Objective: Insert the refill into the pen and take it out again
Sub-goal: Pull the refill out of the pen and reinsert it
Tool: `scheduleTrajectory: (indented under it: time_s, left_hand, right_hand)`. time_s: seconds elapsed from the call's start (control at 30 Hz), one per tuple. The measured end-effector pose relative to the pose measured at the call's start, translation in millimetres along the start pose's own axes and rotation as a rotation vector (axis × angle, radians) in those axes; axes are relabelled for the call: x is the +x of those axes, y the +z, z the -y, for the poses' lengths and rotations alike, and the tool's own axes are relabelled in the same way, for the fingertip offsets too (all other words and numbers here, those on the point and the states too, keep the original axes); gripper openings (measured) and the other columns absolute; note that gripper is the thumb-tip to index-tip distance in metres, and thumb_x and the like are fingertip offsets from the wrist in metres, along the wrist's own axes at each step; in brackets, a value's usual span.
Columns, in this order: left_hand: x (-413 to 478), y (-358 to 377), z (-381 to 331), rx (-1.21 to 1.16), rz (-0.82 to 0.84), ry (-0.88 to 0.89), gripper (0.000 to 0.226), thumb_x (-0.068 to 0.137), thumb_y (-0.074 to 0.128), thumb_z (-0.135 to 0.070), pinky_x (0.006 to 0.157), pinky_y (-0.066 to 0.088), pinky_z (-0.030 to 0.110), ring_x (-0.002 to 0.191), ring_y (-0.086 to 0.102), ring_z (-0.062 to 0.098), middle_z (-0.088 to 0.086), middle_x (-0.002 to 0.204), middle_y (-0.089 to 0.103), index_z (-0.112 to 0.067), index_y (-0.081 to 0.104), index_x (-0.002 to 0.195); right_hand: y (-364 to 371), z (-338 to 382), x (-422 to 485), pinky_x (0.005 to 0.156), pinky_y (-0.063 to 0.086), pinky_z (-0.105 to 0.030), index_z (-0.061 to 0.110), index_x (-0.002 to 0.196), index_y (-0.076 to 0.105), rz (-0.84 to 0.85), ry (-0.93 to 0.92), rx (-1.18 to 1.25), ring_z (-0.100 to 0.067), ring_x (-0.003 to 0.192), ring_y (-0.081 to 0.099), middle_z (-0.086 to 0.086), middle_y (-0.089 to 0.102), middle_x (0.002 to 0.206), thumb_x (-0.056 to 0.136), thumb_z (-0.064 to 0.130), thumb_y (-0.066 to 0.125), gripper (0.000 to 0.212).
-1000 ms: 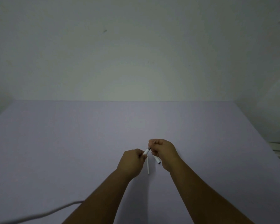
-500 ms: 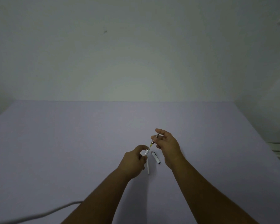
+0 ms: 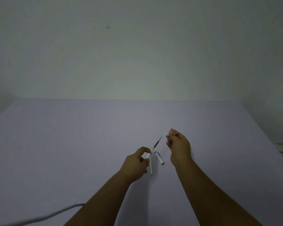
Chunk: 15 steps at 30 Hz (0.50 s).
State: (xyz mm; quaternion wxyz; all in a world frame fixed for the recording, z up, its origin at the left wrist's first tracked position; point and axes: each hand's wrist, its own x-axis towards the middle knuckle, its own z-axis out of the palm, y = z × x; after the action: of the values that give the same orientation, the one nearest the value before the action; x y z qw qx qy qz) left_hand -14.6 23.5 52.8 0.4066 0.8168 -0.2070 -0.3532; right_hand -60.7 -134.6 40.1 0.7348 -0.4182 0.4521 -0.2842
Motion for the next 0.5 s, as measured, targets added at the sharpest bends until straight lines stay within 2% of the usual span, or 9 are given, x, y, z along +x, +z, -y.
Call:
scheduleTrajectory:
  time_s: [0.07,0.1,0.2,0.23,0.3,0.37,0.5]
  left_hand:
    - [1.6,-1.2,1.5,-0.038,-0.018,-0.019,0.021,0.095,0.047,-0.015,0.066,0.054,0.031,0.064,0.063,0.02,0.003,0.078,0.062,-0.028,0.056,0.108]
    - [2.4,-1.8,2.1,-0.058,-0.025,-0.025,0.021,0.095,0.047,-0.014,0.067,0.055,0.032,0.064,0.063,0.021,0.004,0.078,0.062,-0.028,0.057,0.106]
    - [5.2,-2.4,3.9,-0.089,-0.036,-0.036,0.022,0.095,0.046,-0.011,0.072,0.057,0.036,0.063,0.061,0.022,0.004,0.076,0.06,-0.027,0.057,0.104]
    - [5.9,-2.2,4.4,-0.087,-0.036,-0.038,0.022,0.095,0.046,-0.011,0.074,0.058,0.037,0.063,0.061,0.022,0.004,0.076,0.06,-0.028,0.056,0.104]
    - [7.5,-1.5,5.8,-0.076,-0.033,-0.042,0.022,0.095,0.047,-0.012,0.075,0.059,0.038,0.063,0.062,0.02,0.005,0.077,0.061,-0.03,0.055,0.103]
    - [9.1,-0.9,7.6,-0.084,-0.031,-0.048,0.021,0.096,0.047,-0.012,0.075,0.059,0.038,0.063,0.061,0.019,0.004,0.077,0.061,-0.029,0.055,0.105]
    - [11.9,-1.1,11.7,-0.07,-0.029,-0.059,0.02,0.096,0.047,-0.014,0.074,0.059,0.036,0.064,0.062,0.018,0.003,0.077,0.06,-0.028,0.055,0.108]
  right_hand:
    - [-1.7,-2.7,5.2,0.068,0.051,-0.023,0.004,0.114,0.06,-0.006,0.05,-0.029,-0.013,0.067,0.055,-0.006,0.06,0.079,0.088,0.005,0.059,0.026]
    - [-3.4,-6.1,7.4,0.066,0.05,-0.025,0.003,0.114,0.06,0.003,0.068,-0.123,-0.014,0.064,0.055,-0.008,0.06,0.077,0.087,0.003,0.06,0.027]
    - [-11.1,-19.7,3.6,0.067,0.049,-0.034,-0.002,0.095,0.065,0.06,0.023,-0.644,-0.023,0.06,0.055,-0.017,0.063,0.075,0.078,0.004,0.068,0.018]
    - [-13.8,-24.3,0.5,0.069,0.048,-0.033,-0.002,0.088,0.066,0.09,-0.023,-0.837,-0.025,0.065,0.057,-0.02,0.065,0.079,0.077,0.008,0.07,0.015]
    - [-19.8,-36.0,-0.8,0.076,0.049,-0.03,-0.001,0.096,0.068,0.126,-0.105,-1.1,-0.028,0.084,0.065,-0.018,0.071,0.096,0.078,0.013,0.069,0.022]
    - [-25.9,-46.9,1.7,0.083,0.05,-0.031,0.003,0.106,0.065,0.108,-0.115,-1.162,-0.028,0.099,0.065,-0.015,0.07,0.108,0.081,0.012,0.066,0.027]
    - [-34.7,-58.0,4.3,0.084,0.054,-0.038,0.002,0.103,0.065,0.043,-0.13,-1.137,-0.032,0.098,0.064,-0.017,0.069,0.106,0.083,0.011,0.063,0.021]
